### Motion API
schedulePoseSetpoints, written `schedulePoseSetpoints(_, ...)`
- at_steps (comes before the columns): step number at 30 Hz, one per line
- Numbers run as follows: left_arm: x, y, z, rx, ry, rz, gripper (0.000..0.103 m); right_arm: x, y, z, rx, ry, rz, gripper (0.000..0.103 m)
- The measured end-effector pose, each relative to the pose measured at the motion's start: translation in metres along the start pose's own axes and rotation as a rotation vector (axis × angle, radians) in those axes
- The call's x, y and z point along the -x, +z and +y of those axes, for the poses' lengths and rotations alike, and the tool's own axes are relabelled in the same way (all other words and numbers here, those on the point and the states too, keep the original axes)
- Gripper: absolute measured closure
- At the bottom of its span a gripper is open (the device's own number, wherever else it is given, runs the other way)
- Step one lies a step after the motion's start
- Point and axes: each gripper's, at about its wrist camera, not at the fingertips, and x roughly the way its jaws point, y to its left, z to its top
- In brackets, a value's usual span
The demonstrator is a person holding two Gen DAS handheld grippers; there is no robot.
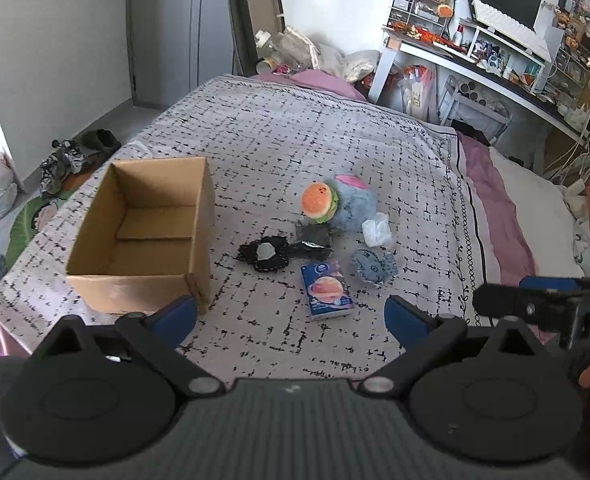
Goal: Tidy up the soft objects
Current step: 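Grasp the blue planet-print tissue pack with the left tool while the right tool grasps the blue plush octopus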
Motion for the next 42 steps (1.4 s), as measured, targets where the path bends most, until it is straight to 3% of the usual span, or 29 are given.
schedulePoseSetpoints(10,-0.042,0.011,-0.008,0.022,-0.040,0.040,0.005,-0.024,0.026,-0.029,-0.067,-0.020,0.031,0.000)
schedulePoseSetpoints(28,-0.126,0.023,-0.013,0.097,-0.080,0.141,0.009,-0.086,0.039,-0.059,-0.147,-0.007,0.135,0.001)
schedulePoseSetpoints(38,-0.168,0.013,-0.018,0.133,-0.109,0.221,0.015,-0.116,0.037,-0.072,-0.201,0.024,0.182,0.027)
schedulePoseSetpoints(42,-0.184,0.009,-0.016,0.164,-0.119,0.244,0.016,-0.129,0.038,-0.074,-0.210,0.018,0.202,0.030)
